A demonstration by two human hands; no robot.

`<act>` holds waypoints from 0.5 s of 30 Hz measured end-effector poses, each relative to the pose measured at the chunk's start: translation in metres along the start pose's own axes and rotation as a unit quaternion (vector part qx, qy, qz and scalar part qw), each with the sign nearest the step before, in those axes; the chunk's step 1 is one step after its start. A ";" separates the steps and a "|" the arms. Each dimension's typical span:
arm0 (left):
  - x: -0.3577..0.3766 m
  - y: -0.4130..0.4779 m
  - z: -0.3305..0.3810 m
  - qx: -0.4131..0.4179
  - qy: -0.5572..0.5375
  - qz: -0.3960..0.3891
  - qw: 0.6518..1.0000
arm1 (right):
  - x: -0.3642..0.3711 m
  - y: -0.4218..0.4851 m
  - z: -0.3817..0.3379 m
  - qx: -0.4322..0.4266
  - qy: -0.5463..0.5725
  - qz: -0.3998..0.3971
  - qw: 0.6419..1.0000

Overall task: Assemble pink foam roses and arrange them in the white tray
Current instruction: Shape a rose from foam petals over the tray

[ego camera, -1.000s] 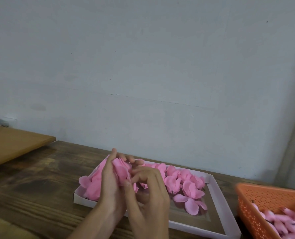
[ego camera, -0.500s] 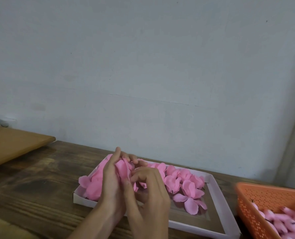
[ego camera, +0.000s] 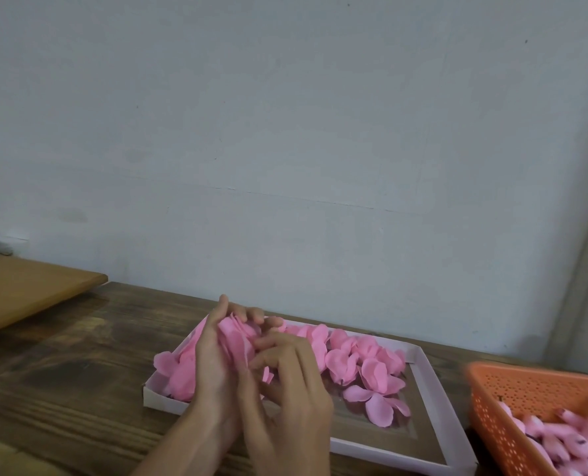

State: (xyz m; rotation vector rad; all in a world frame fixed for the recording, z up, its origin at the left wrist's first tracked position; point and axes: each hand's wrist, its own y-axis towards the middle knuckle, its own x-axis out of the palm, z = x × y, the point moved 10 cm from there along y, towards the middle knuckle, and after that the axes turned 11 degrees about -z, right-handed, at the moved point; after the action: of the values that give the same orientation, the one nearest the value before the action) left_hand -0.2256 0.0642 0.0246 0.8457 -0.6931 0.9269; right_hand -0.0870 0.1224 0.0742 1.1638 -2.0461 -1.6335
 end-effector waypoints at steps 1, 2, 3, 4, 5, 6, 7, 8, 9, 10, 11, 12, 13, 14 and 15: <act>0.000 0.001 0.000 0.000 -0.006 0.000 1.000 | 0.000 -0.001 0.001 0.003 -0.004 0.001 1.000; -0.001 0.001 0.000 -0.001 -0.014 0.001 1.000 | 0.001 -0.002 0.001 0.005 -0.007 0.001 1.000; -0.002 0.002 -0.001 -0.003 -0.023 0.000 1.000 | 0.001 -0.002 0.002 0.006 -0.010 0.001 1.000; -0.002 0.002 -0.002 -0.004 -0.030 -0.001 1.000 | 0.001 -0.002 0.001 0.006 -0.013 0.001 1.000; -0.003 0.002 -0.002 -0.004 -0.030 -0.003 1.000 | 0.001 -0.002 0.001 0.005 -0.015 0.002 1.000; -0.003 0.001 -0.002 -0.004 -0.022 -0.003 1.000 | 0.000 -0.002 0.001 0.005 -0.017 0.003 1.000; -0.003 0.001 -0.002 -0.004 -0.013 -0.003 1.000 | 0.000 -0.001 0.001 0.004 -0.019 0.004 1.000; -0.003 0.001 -0.001 -0.004 -0.009 -0.005 1.000 | 0.000 -0.001 0.000 0.003 -0.022 0.006 1.000; -0.002 0.001 -0.001 -0.004 -0.009 -0.007 1.000 | 0.000 -0.001 -0.001 0.002 -0.024 0.007 1.000; -0.001 0.001 -0.001 -0.005 -0.011 -0.008 1.000 | 0.000 -0.001 -0.001 0.002 -0.026 0.007 1.000; -0.001 0.000 -0.001 -0.007 -0.012 -0.008 1.000 | 0.000 -0.002 -0.002 0.000 -0.029 0.008 1.000; -0.001 0.000 -0.002 -0.010 -0.012 -0.008 1.000 | 0.000 -0.002 -0.003 0.000 -0.034 0.009 0.999; -0.002 0.000 -0.002 -0.011 -0.011 -0.005 1.000 | 0.000 -0.002 -0.004 -0.001 -0.037 0.008 0.999; -0.003 0.000 -0.002 -0.010 -0.013 -0.001 1.000 | 0.001 -0.002 -0.005 -0.002 -0.041 0.005 0.999; -0.002 0.000 -0.002 -0.012 -0.014 0.001 1.000 | 0.001 -0.002 -0.006 -0.001 -0.046 0.004 0.999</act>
State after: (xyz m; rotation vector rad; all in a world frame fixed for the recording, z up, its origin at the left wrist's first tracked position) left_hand -0.2264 0.0652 0.0215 0.8386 -0.7270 0.9085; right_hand -0.0833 0.1178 0.0743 1.0980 -2.1017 -1.7153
